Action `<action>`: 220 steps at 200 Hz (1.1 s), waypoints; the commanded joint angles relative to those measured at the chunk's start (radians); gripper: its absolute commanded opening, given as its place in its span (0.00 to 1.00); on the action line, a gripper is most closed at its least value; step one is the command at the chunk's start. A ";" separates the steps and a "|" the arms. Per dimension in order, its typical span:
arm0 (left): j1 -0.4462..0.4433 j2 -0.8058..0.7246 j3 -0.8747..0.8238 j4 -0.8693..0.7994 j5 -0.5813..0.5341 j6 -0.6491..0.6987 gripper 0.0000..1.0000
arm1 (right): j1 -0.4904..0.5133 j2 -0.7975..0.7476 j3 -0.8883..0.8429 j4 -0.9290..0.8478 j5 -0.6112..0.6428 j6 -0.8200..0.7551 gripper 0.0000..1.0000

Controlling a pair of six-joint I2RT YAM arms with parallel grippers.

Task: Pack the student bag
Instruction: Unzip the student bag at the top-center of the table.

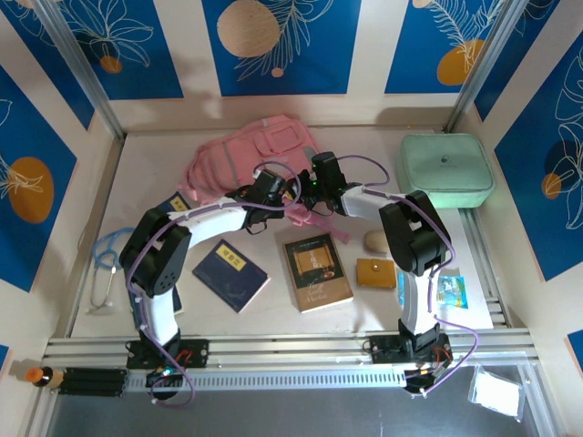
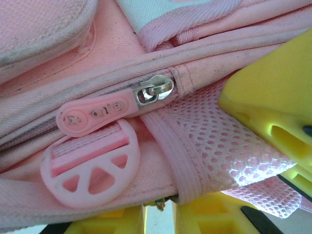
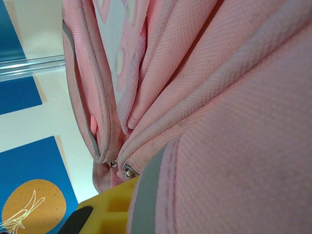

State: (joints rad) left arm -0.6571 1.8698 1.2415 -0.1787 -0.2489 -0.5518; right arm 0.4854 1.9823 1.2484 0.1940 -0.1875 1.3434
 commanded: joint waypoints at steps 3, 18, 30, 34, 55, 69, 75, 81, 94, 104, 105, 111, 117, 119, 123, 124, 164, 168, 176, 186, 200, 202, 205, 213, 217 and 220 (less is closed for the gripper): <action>-0.004 0.017 0.021 0.020 -0.044 -0.008 0.19 | 0.009 -0.026 0.007 0.064 -0.066 0.003 0.07; -0.003 0.019 0.025 0.009 -0.050 -0.005 0.16 | 0.008 -0.026 0.006 0.063 -0.066 0.001 0.07; -0.003 0.020 0.029 -0.004 -0.062 -0.003 0.13 | 0.007 -0.027 0.005 0.062 -0.066 0.000 0.07; -0.003 0.019 0.030 -0.009 -0.066 -0.003 0.11 | 0.006 -0.028 0.004 0.062 -0.066 0.000 0.07; -0.002 0.009 0.027 -0.034 -0.082 0.005 0.06 | 0.002 -0.031 0.000 0.058 -0.063 -0.003 0.07; -0.001 -0.006 0.022 -0.060 -0.081 0.009 0.01 | -0.002 -0.034 -0.002 0.054 -0.058 -0.007 0.07; 0.003 -0.017 0.017 -0.076 -0.073 0.007 0.00 | -0.004 -0.034 -0.005 0.049 -0.057 -0.009 0.07; 0.008 -0.030 0.007 -0.085 -0.062 0.005 0.00 | -0.005 -0.038 -0.004 0.045 -0.054 -0.013 0.07; 0.026 -0.062 -0.019 -0.101 -0.030 -0.003 0.00 | -0.008 -0.043 -0.007 0.035 -0.047 -0.022 0.07; 0.042 -0.087 -0.047 -0.101 0.006 -0.007 0.00 | -0.010 -0.046 -0.007 0.026 -0.040 -0.030 0.07; 0.043 -0.090 -0.051 -0.101 0.010 -0.007 0.00 | -0.010 -0.047 -0.007 0.026 -0.040 -0.031 0.07; 0.055 -0.105 -0.066 -0.103 0.030 -0.006 0.00 | -0.010 -0.047 -0.006 0.022 -0.037 -0.036 0.07; 0.068 -0.118 -0.077 -0.111 0.049 -0.007 0.00 | -0.011 -0.047 -0.004 0.017 -0.035 -0.039 0.07; 0.072 -0.122 -0.079 -0.116 0.056 -0.005 0.00 | -0.011 -0.047 -0.004 0.016 -0.034 -0.041 0.07; 0.079 -0.130 -0.084 -0.123 0.067 -0.003 0.00 | -0.011 -0.046 -0.004 0.015 -0.033 -0.043 0.07; 0.082 -0.132 -0.086 -0.125 0.070 -0.003 0.00 | -0.011 -0.045 -0.002 0.015 -0.033 -0.043 0.07; 0.144 -0.220 -0.156 -0.174 0.098 0.025 0.00 | -0.013 -0.040 0.000 0.001 -0.027 -0.049 0.06; 0.150 -0.229 -0.167 -0.175 0.097 0.024 0.00 | -0.014 -0.040 0.000 0.001 -0.026 -0.050 0.07; 0.167 -0.242 -0.185 -0.172 0.096 0.024 0.00 | -0.014 -0.040 0.000 0.001 -0.028 -0.052 0.07; 0.187 -0.252 -0.201 -0.165 0.099 0.025 0.00 | -0.013 -0.037 0.002 0.001 -0.031 -0.052 0.06; 0.204 -0.259 -0.211 -0.155 0.111 0.033 0.00 | -0.013 -0.035 0.005 0.001 -0.035 -0.052 0.07; 0.206 -0.259 -0.210 -0.155 0.112 0.034 0.00 | -0.013 -0.033 0.006 0.000 -0.035 -0.052 0.07; 0.206 -0.257 -0.208 -0.155 0.112 0.037 0.00 | -0.013 -0.034 0.006 0.001 -0.036 -0.052 0.07; 0.208 -0.255 -0.202 -0.153 0.112 0.045 0.00 | -0.013 -0.033 0.006 0.001 -0.036 -0.052 0.07; 0.208 -0.252 -0.199 -0.152 0.112 0.049 0.00 | -0.013 -0.032 0.006 0.000 -0.036 -0.053 0.07; 0.208 -0.249 -0.196 -0.150 0.112 0.051 0.00 | -0.011 -0.032 0.008 -0.001 -0.037 -0.053 0.07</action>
State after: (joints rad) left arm -0.4660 1.6409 1.0485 -0.2939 -0.1398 -0.5381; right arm 0.4797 1.9804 1.2430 0.1703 -0.1944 1.3087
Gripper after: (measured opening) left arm 0.062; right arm 0.081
